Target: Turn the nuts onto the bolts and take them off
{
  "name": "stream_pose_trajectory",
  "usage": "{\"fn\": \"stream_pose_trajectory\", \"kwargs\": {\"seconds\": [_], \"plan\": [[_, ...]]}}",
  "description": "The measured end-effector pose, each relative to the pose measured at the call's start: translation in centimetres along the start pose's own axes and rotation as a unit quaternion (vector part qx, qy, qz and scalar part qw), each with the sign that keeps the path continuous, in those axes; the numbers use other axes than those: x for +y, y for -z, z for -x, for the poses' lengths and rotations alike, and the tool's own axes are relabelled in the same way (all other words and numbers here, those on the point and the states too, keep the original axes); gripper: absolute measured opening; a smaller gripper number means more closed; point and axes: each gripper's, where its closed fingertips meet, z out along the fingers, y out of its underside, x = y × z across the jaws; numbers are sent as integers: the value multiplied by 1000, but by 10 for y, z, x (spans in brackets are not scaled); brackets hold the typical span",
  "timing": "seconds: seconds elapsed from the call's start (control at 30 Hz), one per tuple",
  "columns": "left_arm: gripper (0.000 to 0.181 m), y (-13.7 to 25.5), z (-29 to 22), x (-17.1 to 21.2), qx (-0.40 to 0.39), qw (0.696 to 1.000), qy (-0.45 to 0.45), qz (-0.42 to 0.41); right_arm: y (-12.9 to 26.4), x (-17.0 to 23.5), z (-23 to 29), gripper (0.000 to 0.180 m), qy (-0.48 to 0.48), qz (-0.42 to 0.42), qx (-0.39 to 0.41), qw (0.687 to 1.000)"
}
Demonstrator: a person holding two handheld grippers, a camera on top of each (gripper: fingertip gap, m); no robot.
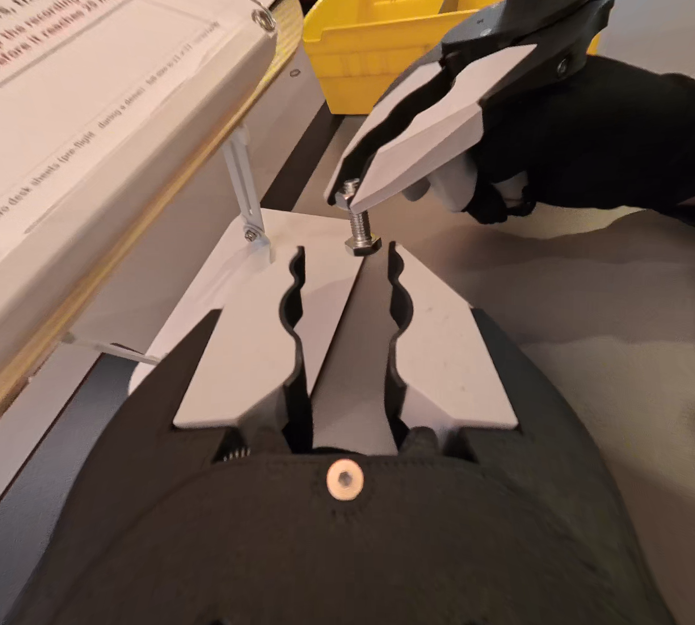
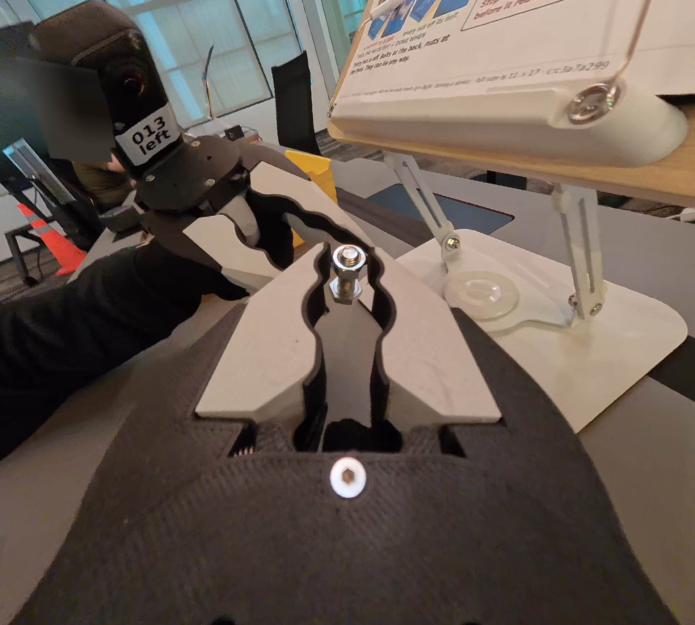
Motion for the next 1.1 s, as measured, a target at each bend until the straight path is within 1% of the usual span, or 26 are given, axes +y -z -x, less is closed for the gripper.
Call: {"fn": "stream_pose_trajectory", "kwargs": {"seconds": [0.03, 0.1, 0.17, 0.33, 0.5, 0.77, 1.0, 1.1], "plan": [[45, -2, -2, 3, 7, 1000, 4, 8, 0, 0, 1, 17, 7, 4, 0, 1000], [47, -8, -7, 11, 22, 999, 10, 26, -1, 0, 5, 17, 21, 9, -4, 1000], [46, -12, -14, 13, 38, 999, 15, 27, -1, 1, 8, 17, 41, 19, -6, 999], [36, -14, -22, 6, 85, 994, 66, -27, -1, 4, 9, 17, 59, 31, -8, 998], [30, -8, -17, -2, 98, 987, 101, -77, 2, 3, 7, 17, 59, 28, -9, 998], [18, -12, -21, 0, 108, 985, 104, -88, 0, 4, 8, 17, 56, 28, -12, 998], [18, -12, -18, 0, 103, 984, 108, -95, 1, 3, 7, 17, 49, 23, -10, 998], [27, -12, -12, -1, 88, 984, 115, -100, 2, 1, 4, 17, 47, 18, 2, 999]]}}
